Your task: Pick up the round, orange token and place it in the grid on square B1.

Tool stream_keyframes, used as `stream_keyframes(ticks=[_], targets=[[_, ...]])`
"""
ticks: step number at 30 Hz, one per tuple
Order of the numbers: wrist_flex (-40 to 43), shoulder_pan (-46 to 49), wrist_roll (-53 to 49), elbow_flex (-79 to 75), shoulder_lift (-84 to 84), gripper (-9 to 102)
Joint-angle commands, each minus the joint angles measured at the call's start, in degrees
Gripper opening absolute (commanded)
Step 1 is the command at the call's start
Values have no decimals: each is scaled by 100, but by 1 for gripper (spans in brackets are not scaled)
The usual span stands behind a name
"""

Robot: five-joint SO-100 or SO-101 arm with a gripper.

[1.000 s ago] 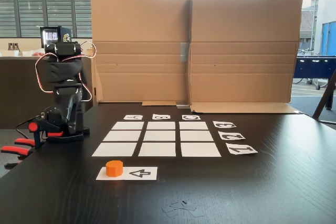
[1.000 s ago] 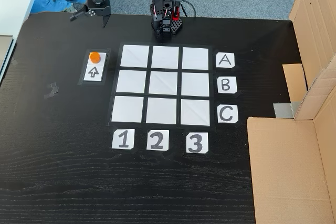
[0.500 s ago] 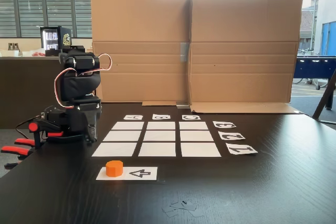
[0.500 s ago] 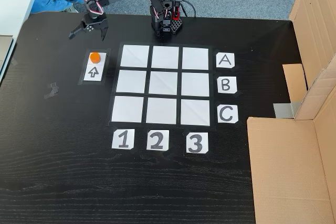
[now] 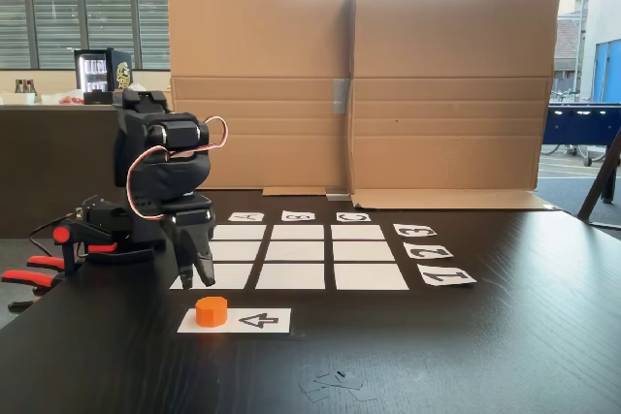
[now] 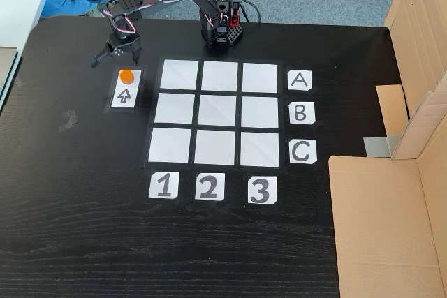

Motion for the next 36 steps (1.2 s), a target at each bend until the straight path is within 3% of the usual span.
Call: stream_keyframes(ticks=[1, 33, 36], targets=[[-35, -97, -35, -343, -79, 63], [-396, -343, 26, -448, -527, 62], [-396, -325, 26, -422, -545, 53]])
